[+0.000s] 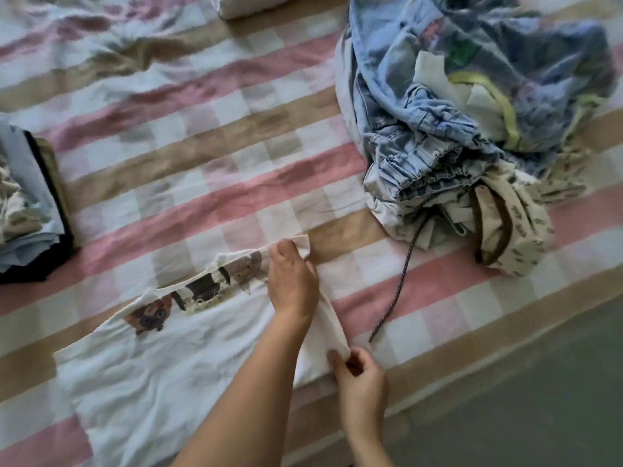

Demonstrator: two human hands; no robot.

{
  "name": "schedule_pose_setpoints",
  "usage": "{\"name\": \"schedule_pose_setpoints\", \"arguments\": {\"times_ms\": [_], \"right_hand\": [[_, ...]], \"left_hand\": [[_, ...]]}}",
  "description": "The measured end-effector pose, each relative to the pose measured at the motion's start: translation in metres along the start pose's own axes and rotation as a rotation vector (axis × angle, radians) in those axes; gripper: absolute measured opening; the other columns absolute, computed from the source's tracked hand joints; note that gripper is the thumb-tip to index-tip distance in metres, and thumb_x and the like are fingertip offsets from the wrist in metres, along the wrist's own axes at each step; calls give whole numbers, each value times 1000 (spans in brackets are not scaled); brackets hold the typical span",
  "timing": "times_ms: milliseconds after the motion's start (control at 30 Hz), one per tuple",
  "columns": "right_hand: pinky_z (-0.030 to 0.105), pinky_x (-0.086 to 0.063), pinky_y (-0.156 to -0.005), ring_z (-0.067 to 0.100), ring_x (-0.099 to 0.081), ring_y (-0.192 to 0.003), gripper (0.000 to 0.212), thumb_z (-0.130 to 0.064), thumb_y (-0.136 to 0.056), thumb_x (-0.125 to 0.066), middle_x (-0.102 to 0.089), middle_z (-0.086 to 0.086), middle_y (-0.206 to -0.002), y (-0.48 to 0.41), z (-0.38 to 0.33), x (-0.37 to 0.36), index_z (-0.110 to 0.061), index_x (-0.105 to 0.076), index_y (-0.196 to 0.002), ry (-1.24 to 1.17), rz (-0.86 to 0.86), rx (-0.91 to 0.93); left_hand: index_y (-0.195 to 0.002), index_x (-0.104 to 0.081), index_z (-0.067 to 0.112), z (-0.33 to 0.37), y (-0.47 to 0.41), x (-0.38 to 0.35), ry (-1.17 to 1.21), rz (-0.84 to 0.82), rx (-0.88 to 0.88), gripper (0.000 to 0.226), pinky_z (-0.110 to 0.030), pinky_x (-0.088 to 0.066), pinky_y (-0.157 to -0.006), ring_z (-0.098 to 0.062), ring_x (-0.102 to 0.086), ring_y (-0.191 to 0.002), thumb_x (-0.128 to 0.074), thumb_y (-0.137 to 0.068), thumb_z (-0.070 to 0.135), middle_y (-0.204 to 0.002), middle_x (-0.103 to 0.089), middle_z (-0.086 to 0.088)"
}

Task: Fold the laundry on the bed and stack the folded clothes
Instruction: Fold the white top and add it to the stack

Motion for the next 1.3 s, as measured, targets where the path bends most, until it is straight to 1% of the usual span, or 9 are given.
{"name": "schedule_pose_setpoints", "arguments": {"times_ms": [167, 300, 467, 667, 900, 1000, 1100, 1167, 1300], "right_hand": [[4, -42, -56, -5, -60, -61, 19, -4, -74, -75, -66, -6, -67, 21, -16, 0, -21, -66, -75, -115, 69, 72], [5, -45, -63, -1, -60, -70, 36, -4, -67, -80, -61, -10, -72, 58, -50, -13, -35, -62, -70, -38, 82, 439], [18, -52, -68, 0, -57, -77, 15, -4, -72, -71, -58, -6, -83, 123, -80, -58, -15, -68, -82, 43, -88, 925], [20, -49, -66, 15, -56, -72, 25, 9, -67, -66, -60, 5, -77, 186, -66, -136, -9, -70, -84, 174, -426, 1148], [24, -47, -55, 21, -58, -65, 20, -11, -76, -50, -60, 4, -73, 210, -31, -200, -11, -69, -77, 457, -659, 1116], [25, -50, -53, 24, -61, -69, 24, -9, -71, -49, -63, 6, -78, 205, -22, -208, -9, -70, -83, 559, -756, 1075], [25, -46, -82, 19, -53, -93, 27, -8, -73, -62, -62, 8, -98, 171, -32, -195, -9, -68, -99, 506, -529, 987], [22, -30, -98, 22, -44, -108, 34, -4, -79, -63, -56, 17, -113, 136, -44, -181, -2, -61, -112, 448, -255, 787], [31, -45, -92, 21, -51, -106, 41, -13, -88, -59, -54, 11, -121, 92, -43, -173, -6, -49, -126, 327, -236, 262]], "left_hand": [[-99, -50, -1, -5, -4, 22, 156, -16, -58, 18, -26, -27, -65, -29, -51, -87, -52, -81, 1, -96, -54, -12], [-94, -61, 2, -28, -3, 60, 543, -82, 63, 12, -24, -35, -64, -14, -50, -71, -55, -84, 1, -80, -57, -4], [-76, -59, 9, -94, 9, 132, 1206, -223, 225, 22, -18, -50, -52, -6, -60, -53, -49, -88, -6, -58, -64, 5], [-85, -63, 8, -212, 31, 193, 1240, -8, 296, 18, -19, -54, -63, -10, -67, -68, -55, -84, -8, -71, -71, 3], [-86, -62, 12, -304, 49, 189, 1053, 239, 440, 17, -26, -51, -72, -14, -62, -76, -62, -82, -4, -83, -66, -3], [-97, -60, 10, -318, 54, 181, 882, 382, 471, 16, -12, -47, -72, -11, -59, -80, -63, -84, 2, -92, -63, -3], [-110, -56, 7, -320, 71, 180, 623, 548, 516, 22, -12, -40, -71, -13, -54, -87, -58, -88, 11, -100, -57, -1], [-111, -54, 8, -319, 86, 171, 607, 489, 566, 23, -21, -38, -75, -14, -53, -89, -54, -91, 17, -100, -56, 0], [-91, -52, 9, -310, 115, 147, 597, 299, 597, 15, -31, -34, -58, -23, -52, -73, -54, -91, 24, -78, -57, -3]]}}
Point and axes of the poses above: each hand's wrist, its own y-axis away from the middle knuckle, its own x-axis out of the back of the hand, z = x × y, the point moved 4 cm from there along -y, towards the middle knuckle
